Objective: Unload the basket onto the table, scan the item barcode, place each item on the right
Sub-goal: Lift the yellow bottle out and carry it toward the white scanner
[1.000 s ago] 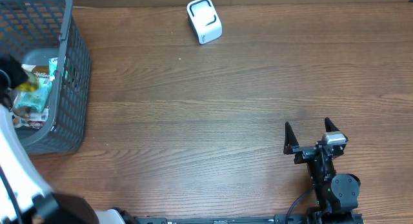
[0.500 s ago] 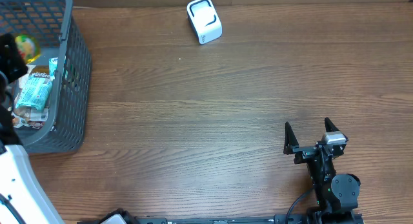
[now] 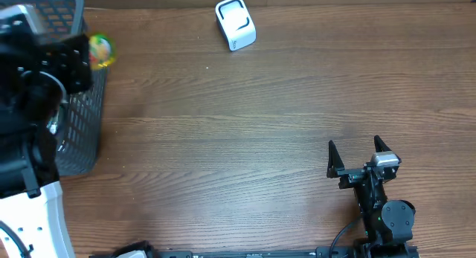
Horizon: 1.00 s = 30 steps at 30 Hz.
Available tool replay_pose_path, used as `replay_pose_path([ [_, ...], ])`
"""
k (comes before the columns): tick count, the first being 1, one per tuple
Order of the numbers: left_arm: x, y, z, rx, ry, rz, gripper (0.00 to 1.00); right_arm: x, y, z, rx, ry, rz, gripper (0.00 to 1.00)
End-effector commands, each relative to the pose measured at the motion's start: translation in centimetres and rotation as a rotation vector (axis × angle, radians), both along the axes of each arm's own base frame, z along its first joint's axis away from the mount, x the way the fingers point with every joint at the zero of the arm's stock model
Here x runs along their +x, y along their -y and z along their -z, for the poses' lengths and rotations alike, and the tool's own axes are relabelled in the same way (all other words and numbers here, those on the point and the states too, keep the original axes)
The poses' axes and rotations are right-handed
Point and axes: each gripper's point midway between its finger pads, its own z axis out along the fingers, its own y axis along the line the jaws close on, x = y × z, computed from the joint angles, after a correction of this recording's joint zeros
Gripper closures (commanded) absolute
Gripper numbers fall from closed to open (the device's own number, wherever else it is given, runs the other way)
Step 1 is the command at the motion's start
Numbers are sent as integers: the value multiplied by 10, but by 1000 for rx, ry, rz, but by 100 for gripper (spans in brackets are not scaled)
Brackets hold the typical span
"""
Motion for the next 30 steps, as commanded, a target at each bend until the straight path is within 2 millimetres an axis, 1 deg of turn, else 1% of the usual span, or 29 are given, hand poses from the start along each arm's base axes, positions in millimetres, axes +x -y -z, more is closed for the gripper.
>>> replay_pose_path([
  [1,4,30,9,-27,-51,80,81,0,-1,2,5,3,-6,0],
  [4,7,55,32,-39,-141,150,81,0,-1,2,5,3,-5,0],
  [9,15,94,81,7,-321,215,81,0,-1,2,5,3,-6,0],
  [12,18,122,112,53,-424,271,83,0,-1,2,5,3,-6,0],
  [16,23,171,148,71,-520,366,85,0,-1,2,5,3,-6,0],
  [19,25,202,172,78,-577,411,84,0,-1,2,5,3,-5,0],
  [23,33,228,198,106,-610,358,83,0,-1,2,5,3,-5,0],
  [26,41,252,211,123,-592,350,82,0,-1,2,5,3,-5,0],
  [30,45,283,227,118,-574,324,81,0,-1,2,5,3,-6,0],
])
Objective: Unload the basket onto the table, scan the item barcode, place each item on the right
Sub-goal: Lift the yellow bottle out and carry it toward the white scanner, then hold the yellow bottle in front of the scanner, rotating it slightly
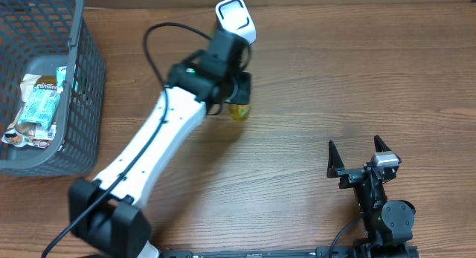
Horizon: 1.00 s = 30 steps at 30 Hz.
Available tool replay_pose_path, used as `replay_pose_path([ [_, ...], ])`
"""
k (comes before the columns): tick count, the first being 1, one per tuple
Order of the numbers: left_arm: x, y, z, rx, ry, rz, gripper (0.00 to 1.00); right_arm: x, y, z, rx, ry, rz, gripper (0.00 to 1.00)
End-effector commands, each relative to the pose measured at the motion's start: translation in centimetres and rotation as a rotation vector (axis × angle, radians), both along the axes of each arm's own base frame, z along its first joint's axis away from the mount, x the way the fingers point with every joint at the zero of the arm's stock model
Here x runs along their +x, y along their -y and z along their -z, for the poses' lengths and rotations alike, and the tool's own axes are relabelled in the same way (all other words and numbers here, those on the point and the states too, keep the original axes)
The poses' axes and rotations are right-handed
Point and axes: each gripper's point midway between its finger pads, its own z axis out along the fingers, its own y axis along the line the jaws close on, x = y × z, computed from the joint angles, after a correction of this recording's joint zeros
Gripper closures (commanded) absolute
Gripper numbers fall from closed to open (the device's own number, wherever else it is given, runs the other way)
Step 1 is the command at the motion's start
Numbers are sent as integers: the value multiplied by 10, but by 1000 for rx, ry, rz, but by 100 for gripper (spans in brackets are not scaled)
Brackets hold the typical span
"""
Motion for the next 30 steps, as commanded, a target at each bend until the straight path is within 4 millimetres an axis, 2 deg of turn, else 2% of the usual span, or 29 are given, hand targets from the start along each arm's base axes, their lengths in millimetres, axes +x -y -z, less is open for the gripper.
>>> replay_pose_path([
  [1,8,25,5,9,47,-77,79,0,-1,2,5,3,-6,0],
  [6,12,62,29,31,88,-51,77,0,-1,2,5,3,-6,0],
  [11,10,86,46,22,91,-29,77,0,-1,2,4,3,-6,0],
  [18,13,90,62,23,74,-59,77,0,-1,2,4,3,-6,0],
  [30,14,91,73,31,60,-63,76,0,-1,2,4,3,-6,0],
])
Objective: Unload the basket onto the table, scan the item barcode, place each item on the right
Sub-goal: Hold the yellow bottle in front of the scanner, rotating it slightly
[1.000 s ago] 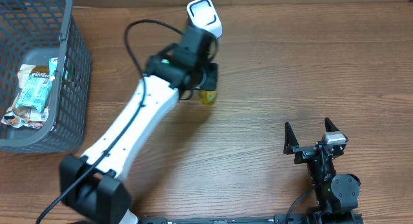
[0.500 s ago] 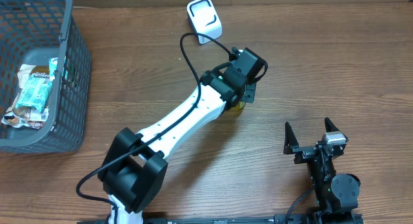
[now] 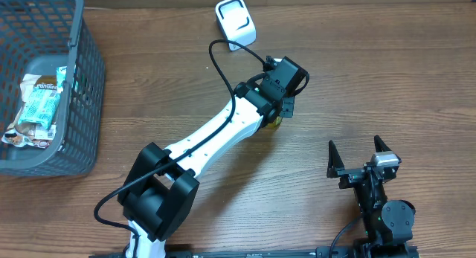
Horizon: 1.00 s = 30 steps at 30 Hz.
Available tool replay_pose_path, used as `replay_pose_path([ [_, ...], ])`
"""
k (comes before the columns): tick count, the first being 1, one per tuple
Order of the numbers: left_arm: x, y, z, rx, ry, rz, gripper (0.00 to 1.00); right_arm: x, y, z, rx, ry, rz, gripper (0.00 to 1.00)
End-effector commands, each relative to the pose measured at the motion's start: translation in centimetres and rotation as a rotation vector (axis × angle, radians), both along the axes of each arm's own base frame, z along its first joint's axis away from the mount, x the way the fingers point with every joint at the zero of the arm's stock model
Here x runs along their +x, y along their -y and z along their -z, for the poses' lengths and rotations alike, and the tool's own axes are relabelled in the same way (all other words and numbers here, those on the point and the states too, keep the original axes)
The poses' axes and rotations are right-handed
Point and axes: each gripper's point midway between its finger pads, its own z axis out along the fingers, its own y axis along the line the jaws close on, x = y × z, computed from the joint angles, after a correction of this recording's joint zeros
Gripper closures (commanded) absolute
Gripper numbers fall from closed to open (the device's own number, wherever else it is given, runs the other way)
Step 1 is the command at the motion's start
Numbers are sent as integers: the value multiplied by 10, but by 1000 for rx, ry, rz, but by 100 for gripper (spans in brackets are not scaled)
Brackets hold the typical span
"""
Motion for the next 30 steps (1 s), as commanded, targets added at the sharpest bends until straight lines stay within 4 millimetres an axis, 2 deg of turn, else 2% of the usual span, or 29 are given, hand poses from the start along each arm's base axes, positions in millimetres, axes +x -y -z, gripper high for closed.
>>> replay_pose_path([
  [1,9,1,-1,-8,17,-40,76,0,-1,2,4,3,-5,0],
  [4,8,3,0,-8,16,-37,71,0,-1,2,4,3,-5,0],
  [7,7,4,0,-10,13,-32,59,0,-1,2,5,3,-5,0],
  [8,7,4,0,-10,12,-32,52,0,-1,2,5,3,-6,0],
  [12,5,5,1,-13,6,-27,36,0,-1,2,4,3,-5,0],
  [16,4,8,0,-30,-1,-16,9,0,-1,2,5,3,-6,0],
  [17,5,9,-3,-36,6,-14,6,0,-1,2,5,3,-5,0],
  [19,8,11,-12,-44,26,-2,4,0,-1,2,4,3,-5,0],
  [23,12,16,-41,-72,71,28,7,0,-1,2,4,3,-5,0],
  [30,7,16,-85,-51,110,124,12,0,-1,2,4,3,-5,0],
])
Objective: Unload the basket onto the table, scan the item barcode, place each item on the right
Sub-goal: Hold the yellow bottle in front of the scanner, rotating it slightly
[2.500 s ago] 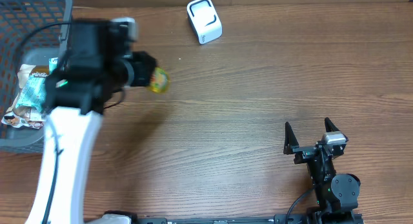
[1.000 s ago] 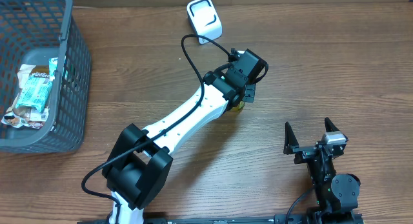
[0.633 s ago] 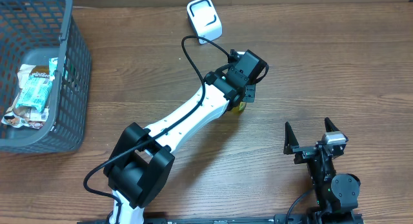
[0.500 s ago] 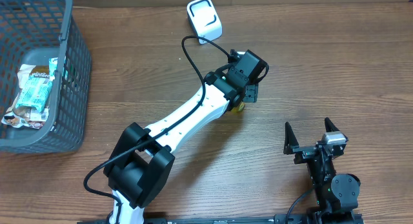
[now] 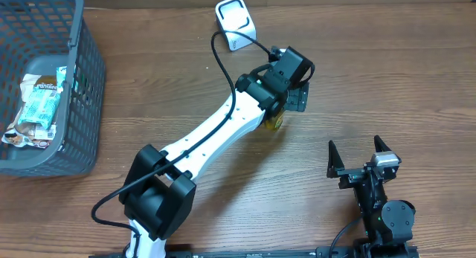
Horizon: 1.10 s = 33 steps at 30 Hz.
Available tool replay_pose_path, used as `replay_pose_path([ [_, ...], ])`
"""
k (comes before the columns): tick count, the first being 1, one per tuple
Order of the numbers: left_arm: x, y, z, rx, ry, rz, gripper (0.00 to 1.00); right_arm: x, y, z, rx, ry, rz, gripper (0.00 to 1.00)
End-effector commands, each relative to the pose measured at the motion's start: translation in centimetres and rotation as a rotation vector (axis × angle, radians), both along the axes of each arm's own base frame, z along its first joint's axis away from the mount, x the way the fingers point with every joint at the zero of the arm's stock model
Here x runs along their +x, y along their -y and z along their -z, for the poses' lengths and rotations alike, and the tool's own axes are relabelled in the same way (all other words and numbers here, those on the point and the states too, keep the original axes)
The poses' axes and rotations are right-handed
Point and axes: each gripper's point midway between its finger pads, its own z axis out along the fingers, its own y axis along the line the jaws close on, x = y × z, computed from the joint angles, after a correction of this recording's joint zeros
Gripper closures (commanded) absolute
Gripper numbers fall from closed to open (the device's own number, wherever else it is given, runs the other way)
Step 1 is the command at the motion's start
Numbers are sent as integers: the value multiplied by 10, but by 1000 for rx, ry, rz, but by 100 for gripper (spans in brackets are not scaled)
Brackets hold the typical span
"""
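A small yellow item [image 5: 274,123] lies on the table, half hidden under the left arm's white forearm. My left gripper [image 5: 299,100] sits just up and right of it, apart from it, with nothing seen between its dark fingers. The white barcode scanner [image 5: 236,21] stands at the table's far edge, up and left of the gripper. My right gripper [image 5: 356,155] rests near the front right, open and empty, fingers pointing away from the front edge.
A grey wire basket [image 5: 83,87] at the far left holds several snack packets [image 5: 39,109]. The left arm's base [image 5: 158,207] stands near the front, its forearm slanting across the table's middle. A black cable [image 5: 223,65] loops beside the scanner.
The left gripper has shifted slightly up and right, off the yellow item, which stays where it was on the table. The right arm has not moved.
The left gripper was at the basket's edge with the yellow item. Then it held the item just below the scanner. A second ago gripper and item were right of the scanner, low over the table. Now the item lies there and the gripper stands beside it.
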Motion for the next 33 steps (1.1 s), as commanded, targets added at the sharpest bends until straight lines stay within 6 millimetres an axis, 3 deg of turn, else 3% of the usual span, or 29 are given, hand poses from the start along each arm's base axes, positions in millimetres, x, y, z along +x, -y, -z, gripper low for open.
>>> replay_pose_path([
  [1,-3,7,-52,-38,79,101,12,0,-1,2,5,4,-5,0],
  [4,-8,7,-49,-10,68,163,12,0,-1,2,5,4,-5,0],
  [8,-14,3,-26,55,15,194,8,0,-1,2,5,4,-5,0],
  [13,-15,1,3,101,-42,195,11,0,-1,2,5,4,-5,0],
  [17,-14,2,16,115,-63,195,25,0,-1,2,5,4,-5,0],
  [20,-14,2,22,122,-73,195,27,0,-1,2,5,3,-5,0],
  [21,-14,2,24,125,-78,195,32,0,-1,2,5,4,-5,0],
  [24,-15,3,25,122,-84,193,44,0,-1,2,5,4,-5,0],
  [28,-17,1,27,108,-107,148,50,0,-1,2,5,4,-5,0],
  [33,-20,-1,28,61,-152,36,65,0,-1,2,5,4,-5,0],
])
